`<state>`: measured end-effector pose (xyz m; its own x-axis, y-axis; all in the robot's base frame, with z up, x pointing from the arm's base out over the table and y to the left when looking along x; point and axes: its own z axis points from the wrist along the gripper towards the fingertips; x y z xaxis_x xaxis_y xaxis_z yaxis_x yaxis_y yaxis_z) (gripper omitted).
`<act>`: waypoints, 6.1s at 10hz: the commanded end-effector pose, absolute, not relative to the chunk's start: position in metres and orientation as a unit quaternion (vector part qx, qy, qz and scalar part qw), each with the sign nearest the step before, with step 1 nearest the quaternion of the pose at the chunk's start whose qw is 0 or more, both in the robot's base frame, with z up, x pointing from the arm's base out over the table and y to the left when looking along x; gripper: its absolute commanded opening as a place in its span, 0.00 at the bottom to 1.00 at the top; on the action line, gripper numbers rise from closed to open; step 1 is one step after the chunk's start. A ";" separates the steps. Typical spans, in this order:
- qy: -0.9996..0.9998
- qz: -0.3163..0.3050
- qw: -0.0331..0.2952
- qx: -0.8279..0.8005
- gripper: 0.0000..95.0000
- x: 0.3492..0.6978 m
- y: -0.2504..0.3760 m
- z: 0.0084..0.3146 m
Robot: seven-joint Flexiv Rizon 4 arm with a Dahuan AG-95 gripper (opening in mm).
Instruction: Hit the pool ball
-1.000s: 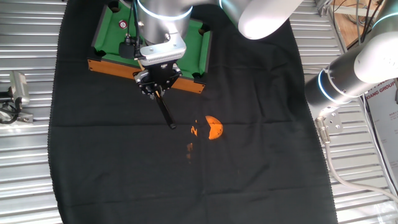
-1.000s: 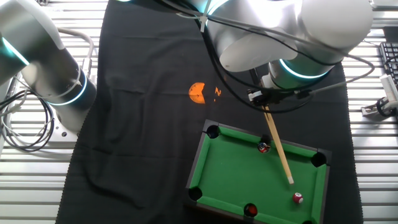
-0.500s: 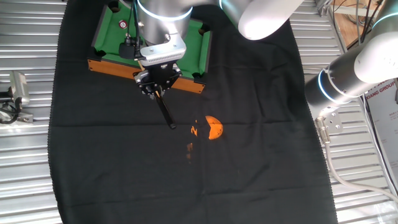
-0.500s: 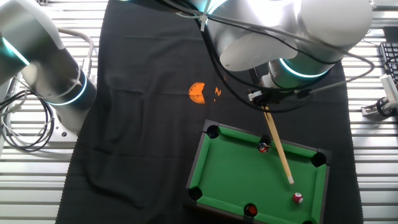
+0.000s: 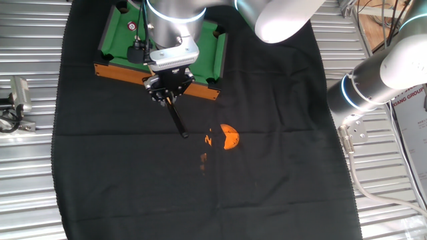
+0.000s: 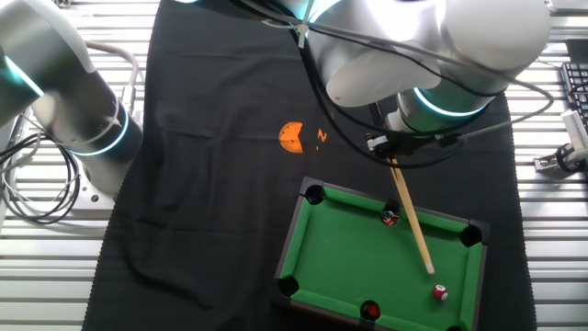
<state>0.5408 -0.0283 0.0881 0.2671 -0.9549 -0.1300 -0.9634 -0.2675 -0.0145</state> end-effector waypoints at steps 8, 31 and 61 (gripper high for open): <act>0.605 0.048 0.037 -0.794 0.00 0.542 -0.036 0.091; 0.593 0.051 0.037 -0.803 0.00 0.543 -0.075 0.101; 0.576 0.066 0.080 -0.811 0.00 0.548 -0.099 0.117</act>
